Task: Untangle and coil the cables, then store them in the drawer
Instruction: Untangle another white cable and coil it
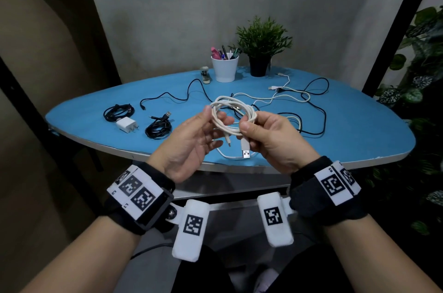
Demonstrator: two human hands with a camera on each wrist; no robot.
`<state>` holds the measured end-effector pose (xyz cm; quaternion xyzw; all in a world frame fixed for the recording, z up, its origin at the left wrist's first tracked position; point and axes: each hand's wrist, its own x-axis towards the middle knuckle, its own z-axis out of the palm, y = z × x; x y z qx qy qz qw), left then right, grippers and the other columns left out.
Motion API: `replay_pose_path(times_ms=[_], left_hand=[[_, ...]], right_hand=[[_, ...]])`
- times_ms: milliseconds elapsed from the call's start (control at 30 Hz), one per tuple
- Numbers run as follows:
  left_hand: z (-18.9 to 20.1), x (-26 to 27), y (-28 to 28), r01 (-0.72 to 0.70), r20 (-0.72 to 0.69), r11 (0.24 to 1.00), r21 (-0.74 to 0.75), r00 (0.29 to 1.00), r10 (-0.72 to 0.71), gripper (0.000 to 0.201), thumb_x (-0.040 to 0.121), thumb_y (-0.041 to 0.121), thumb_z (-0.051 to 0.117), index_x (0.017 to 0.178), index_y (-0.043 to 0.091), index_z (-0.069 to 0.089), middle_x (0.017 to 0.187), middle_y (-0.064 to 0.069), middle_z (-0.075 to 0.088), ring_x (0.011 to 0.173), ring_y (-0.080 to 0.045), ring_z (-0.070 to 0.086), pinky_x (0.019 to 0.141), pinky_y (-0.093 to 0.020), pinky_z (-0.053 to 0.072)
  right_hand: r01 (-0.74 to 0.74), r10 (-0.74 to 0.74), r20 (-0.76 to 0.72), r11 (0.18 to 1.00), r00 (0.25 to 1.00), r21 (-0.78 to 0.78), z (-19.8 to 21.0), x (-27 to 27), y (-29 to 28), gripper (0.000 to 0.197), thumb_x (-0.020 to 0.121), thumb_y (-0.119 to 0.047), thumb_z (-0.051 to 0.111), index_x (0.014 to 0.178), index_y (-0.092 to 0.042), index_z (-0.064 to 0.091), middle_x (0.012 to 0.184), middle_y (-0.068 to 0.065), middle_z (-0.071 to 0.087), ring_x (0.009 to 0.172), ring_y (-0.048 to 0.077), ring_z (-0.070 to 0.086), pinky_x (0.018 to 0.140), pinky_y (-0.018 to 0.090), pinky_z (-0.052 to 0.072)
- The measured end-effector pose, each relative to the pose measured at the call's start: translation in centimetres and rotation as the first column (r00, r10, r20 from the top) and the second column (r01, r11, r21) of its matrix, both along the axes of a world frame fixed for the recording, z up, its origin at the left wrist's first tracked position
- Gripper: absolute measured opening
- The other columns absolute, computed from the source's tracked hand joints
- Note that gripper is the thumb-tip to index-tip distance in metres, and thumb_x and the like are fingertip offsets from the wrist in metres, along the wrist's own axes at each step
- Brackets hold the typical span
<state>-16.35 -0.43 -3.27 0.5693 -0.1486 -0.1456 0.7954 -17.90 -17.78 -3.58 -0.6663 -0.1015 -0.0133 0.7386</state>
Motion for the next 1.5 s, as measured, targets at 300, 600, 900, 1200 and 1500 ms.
replay_pose_path(times_ms=[300,600,900,1200,1500], left_hand=[[1.0,-0.2,-0.2,-0.092,-0.105,0.996,-0.006,0.99,0.091,0.037,0.098,0.038,0.037,0.069,0.016,0.042,0.053,0.003,0.043,0.063,-0.016,0.05,0.077,-0.031,0.045],[1.6,-0.7,-0.1,-0.059,-0.034,0.998,0.015,0.998,0.059,0.037,0.099,0.037,0.034,0.068,0.017,0.039,0.051,0.005,0.04,0.061,-0.016,0.047,0.073,-0.029,0.039],[1.5,-1.0,-0.8,-0.162,0.13,0.978,0.133,0.981,0.145,0.038,0.101,0.032,0.031,0.066,0.018,0.036,0.051,0.007,0.038,0.062,-0.015,0.042,0.079,-0.035,0.033],[-0.1,-0.1,-0.2,-0.574,0.729,0.673,0.466,0.68,0.075,0.046,0.095,0.05,0.028,0.073,0.012,0.042,0.066,-0.002,0.048,0.062,-0.015,0.044,0.062,-0.03,0.035],[-1.0,-0.3,-0.5,-0.56,0.725,0.704,0.436,0.683,0.095,0.045,0.094,0.046,0.027,0.077,0.009,0.047,0.069,-0.006,0.053,0.066,-0.016,0.048,0.066,-0.031,0.037]], right_hand=[[-0.101,0.112,0.048,0.978,0.993,-0.182,-0.3,-0.8,0.3,0.016,0.082,0.0,0.065,0.092,-0.012,0.065,0.07,-0.006,0.063,0.055,0.003,0.048,0.052,0.018,0.036],[0.074,-0.05,0.101,0.965,0.994,-0.252,0.3,-0.7,-0.5,0.009,0.082,-0.003,0.067,0.087,-0.009,0.071,0.072,-0.001,0.068,0.061,0.005,0.056,0.058,0.009,0.042],[0.15,-0.114,0.124,0.93,0.986,-0.336,-0.2,-0.1,-1.4,0.019,0.084,-0.006,0.066,0.081,-0.023,0.072,0.075,0.001,0.072,0.067,0.009,0.059,0.071,0.025,0.051],[-0.074,0.042,-0.25,0.99,0.967,-0.122,-0.5,-1.1,-1.2,0.017,0.088,-0.01,0.059,0.076,-0.006,0.07,0.057,0.002,0.054,0.045,0.006,0.039,0.041,0.016,0.028],[0.068,-0.053,-0.279,0.997,0.959,0.044,-0.7,-1.1,0.4,0.017,0.091,-0.014,0.057,0.079,-0.002,0.061,0.057,0.004,0.062,0.041,0.006,0.052,0.037,0.014,0.038]])
